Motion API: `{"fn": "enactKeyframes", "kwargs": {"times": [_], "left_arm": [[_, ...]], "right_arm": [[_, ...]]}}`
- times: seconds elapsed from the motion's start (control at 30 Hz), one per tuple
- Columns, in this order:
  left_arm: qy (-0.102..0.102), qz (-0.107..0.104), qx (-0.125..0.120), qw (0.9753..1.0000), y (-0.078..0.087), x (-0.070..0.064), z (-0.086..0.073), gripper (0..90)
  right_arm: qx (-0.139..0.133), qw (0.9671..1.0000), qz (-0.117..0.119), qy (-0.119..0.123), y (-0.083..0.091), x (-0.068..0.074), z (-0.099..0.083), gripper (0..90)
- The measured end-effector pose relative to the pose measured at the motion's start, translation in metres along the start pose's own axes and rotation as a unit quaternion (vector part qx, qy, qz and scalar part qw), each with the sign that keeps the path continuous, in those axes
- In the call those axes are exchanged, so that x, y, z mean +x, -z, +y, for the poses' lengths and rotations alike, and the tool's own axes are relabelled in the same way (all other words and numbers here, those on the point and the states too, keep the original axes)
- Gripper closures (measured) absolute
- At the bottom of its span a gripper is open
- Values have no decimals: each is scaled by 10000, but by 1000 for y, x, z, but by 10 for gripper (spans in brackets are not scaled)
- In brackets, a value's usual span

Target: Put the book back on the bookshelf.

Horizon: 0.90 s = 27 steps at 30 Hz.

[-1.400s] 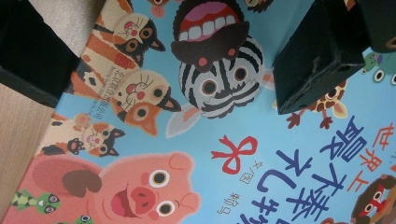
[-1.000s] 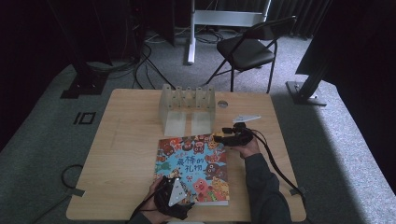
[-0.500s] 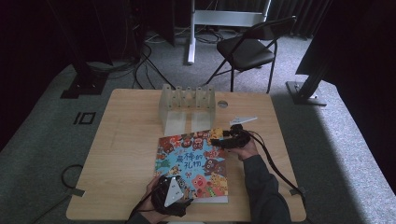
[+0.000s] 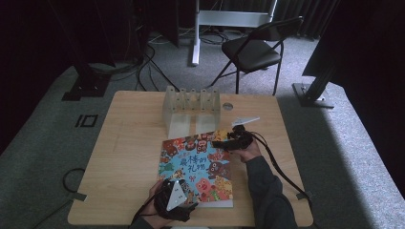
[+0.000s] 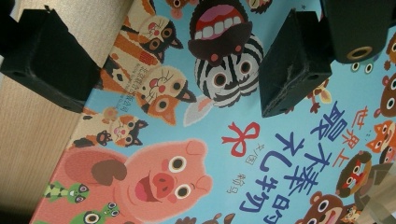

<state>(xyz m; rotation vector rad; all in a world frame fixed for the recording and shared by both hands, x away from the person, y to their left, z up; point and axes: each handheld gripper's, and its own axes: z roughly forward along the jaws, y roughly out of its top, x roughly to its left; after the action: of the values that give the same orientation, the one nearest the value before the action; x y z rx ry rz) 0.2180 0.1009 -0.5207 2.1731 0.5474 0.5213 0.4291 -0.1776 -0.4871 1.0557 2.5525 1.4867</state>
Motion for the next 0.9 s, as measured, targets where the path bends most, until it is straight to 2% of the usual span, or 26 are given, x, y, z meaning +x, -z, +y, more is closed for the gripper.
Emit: {"fn": "enactKeyframes", "kwargs": {"times": [0.17, 0.37, 0.67, 0.9], "left_arm": [[36, -56, -36, 10000, 5, 1, -1, 135], [250, -55, -238, 9994, 18, 9, -2, 136], [462, 133, -192, 9987, 24, 36, -6, 136], [724, -10, -162, 9972, 24, 63, -9, 136]], "right_arm": [[-53, 10000, 48, -57, 2, -1, 2, 394], [-51, 9998, 96, -164, 3, -4, 2, 422], [-137, 9996, 140, -199, 4, -4, 5, 464], [-123, 9996, 172, -204, 5, -4, 8, 477]]}}
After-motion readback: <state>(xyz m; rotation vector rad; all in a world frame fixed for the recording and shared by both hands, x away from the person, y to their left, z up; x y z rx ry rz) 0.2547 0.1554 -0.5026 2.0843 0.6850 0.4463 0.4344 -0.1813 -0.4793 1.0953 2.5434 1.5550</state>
